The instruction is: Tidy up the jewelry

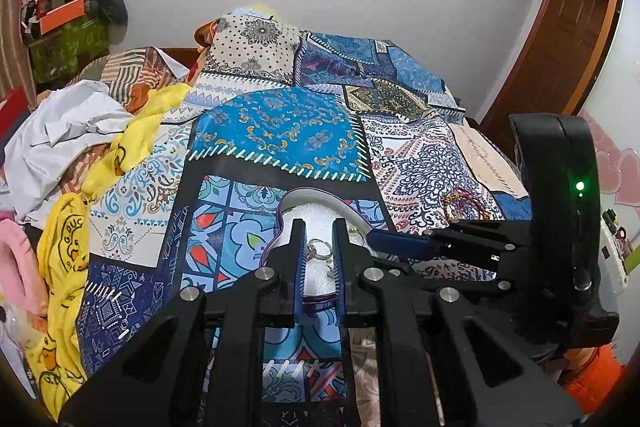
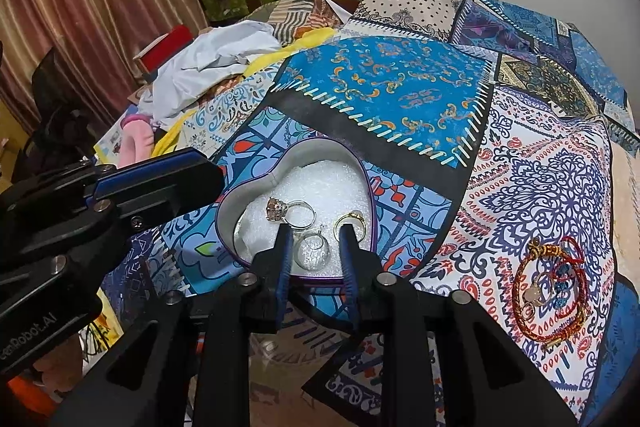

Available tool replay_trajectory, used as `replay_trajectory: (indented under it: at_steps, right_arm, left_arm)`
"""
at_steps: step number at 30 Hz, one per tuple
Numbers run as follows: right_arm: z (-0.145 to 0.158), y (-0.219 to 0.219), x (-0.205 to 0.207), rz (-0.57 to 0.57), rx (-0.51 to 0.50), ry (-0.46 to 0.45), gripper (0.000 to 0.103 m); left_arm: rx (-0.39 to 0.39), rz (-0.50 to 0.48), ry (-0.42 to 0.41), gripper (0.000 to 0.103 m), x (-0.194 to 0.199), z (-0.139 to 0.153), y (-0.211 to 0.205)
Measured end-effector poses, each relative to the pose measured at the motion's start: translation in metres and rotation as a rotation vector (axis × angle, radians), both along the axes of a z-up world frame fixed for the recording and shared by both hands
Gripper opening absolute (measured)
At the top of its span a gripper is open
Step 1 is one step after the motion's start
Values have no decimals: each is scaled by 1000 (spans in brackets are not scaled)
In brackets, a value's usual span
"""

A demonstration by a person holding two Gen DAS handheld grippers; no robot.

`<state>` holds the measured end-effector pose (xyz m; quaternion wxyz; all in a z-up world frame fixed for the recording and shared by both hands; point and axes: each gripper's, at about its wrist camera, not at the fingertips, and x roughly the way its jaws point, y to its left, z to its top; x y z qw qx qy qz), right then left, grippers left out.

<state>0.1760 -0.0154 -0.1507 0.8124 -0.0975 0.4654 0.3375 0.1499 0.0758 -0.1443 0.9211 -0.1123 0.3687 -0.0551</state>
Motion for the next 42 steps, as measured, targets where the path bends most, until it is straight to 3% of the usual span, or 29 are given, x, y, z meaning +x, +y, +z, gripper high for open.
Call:
replay_trajectory:
  at_steps: [3,14,26,35,42]
  right_arm:
    - [5,-2,-2,-9,3,-19,35]
    - [32,-20,-7,-57,36,-89,35]
    - [72,-84,-14,-187,89,-195,35]
    - [79,-151,-13,-323,93,-223,36]
    - [72,-195,-9,-418,77,-204,36]
  left_arm:
    - [8,6,-12,20,-4,5,0]
    - [44,40,-61,25,-19,32,-2]
    - [81,4,-91,33,-22,50,-37]
    - [94,-77,-70,36,-3,45,-84]
    - [109,-134,-19,36,22,25,-116]
